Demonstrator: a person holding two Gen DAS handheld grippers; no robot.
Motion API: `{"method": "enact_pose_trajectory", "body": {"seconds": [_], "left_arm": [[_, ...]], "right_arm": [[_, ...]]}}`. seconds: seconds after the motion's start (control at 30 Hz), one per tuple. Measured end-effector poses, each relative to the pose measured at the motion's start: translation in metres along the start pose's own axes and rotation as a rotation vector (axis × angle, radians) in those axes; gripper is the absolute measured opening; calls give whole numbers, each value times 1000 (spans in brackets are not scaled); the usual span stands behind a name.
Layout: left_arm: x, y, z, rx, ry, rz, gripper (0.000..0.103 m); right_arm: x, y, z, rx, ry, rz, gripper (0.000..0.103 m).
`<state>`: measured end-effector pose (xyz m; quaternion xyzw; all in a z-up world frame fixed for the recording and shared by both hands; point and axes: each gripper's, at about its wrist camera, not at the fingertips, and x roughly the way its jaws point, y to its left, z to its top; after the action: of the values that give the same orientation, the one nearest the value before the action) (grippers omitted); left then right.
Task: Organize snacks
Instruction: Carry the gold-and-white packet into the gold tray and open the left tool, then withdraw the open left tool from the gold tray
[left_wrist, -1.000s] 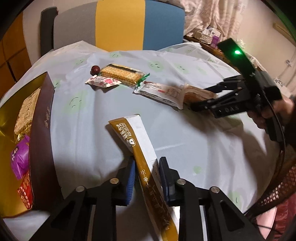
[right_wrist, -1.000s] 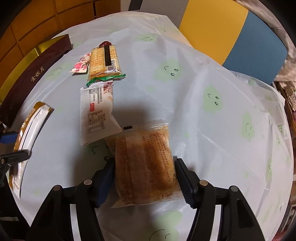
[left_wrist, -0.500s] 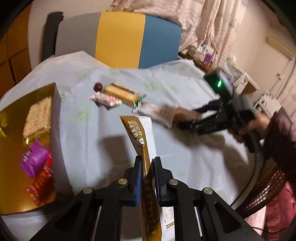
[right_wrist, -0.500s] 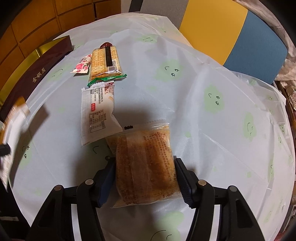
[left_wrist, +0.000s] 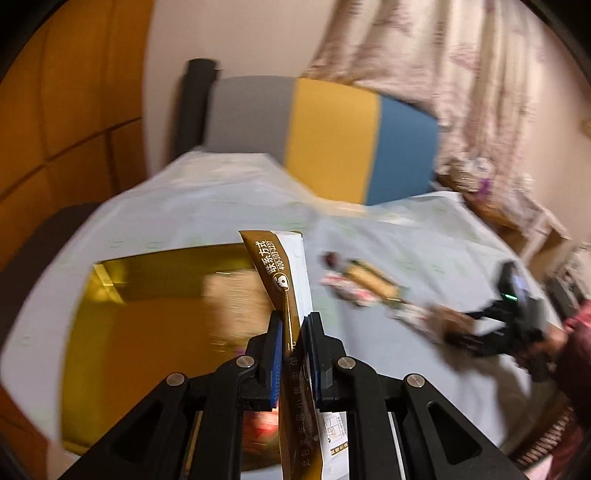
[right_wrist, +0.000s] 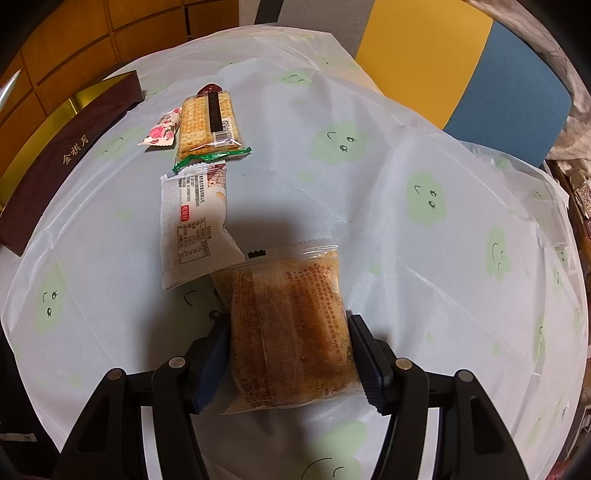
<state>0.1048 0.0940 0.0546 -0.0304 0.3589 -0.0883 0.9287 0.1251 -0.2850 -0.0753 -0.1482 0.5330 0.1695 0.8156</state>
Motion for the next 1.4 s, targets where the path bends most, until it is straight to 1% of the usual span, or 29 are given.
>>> {"method": "enact_pose_trajectory", "body": {"seconds": [0.1, 0.23, 0.33, 0.4, 0.53, 0.63, 0.7, 0.77, 0.8, 0.83, 0.87, 1.0, 1.07, 1.17, 1.23, 1.33, 1.4], "left_arm": [[15, 32, 11, -28, 30, 99, 13], [43, 62, 19, -71, 79, 158, 13], [69, 74, 20, -77, 128, 173, 13], [87, 77, 21, -63, 162, 191, 13], [114, 81, 23, -43, 194, 229, 14], [130, 81, 22, -30, 230, 221, 15], [134, 78, 19, -15, 235, 225, 17], [134, 78, 17, -19, 228, 234, 20], [133, 78, 16, -27, 224, 235, 24], [132, 78, 14, -36, 220, 237, 30], [130, 79, 12, -45, 218, 239, 31], [118, 80, 8, -79, 201, 229, 31], [104, 75, 5, -86, 178, 228, 31], [83, 62, 3, -80, 129, 194, 31], [68, 48, -2, -66, 106, 153, 31], [47, 16, -11, 9, 68, 103, 31], [36, -4, -19, 45, 50, 43, 31]], "right_arm": [[0, 0, 0, -2, -2, -4, 63], [1, 2, -1, -9, -6, -12, 63], [1, 3, -1, -9, -9, -13, 63], [1, 3, -1, -8, -10, -13, 63], [1, 2, -2, -8, -10, -9, 63], [1, 1, -1, -6, -10, -5, 63], [1, 0, -1, -4, -10, -1, 63], [1, -2, -1, 3, -9, 7, 63], [1, -2, 0, 3, -9, 7, 63], [1, -2, 0, 2, -10, 6, 63], [1, -2, 0, 0, -10, 5, 63], [1, -3, 0, -2, -12, 1, 63], [1, -2, -1, -3, -14, 1, 63], [1, -2, -1, -3, -16, 1, 63], [1, -1, -2, -2, -17, 1, 63], [1, -1, -2, 1, -17, 4, 63], [1, -1, -2, 2, -16, 3, 63]]}}
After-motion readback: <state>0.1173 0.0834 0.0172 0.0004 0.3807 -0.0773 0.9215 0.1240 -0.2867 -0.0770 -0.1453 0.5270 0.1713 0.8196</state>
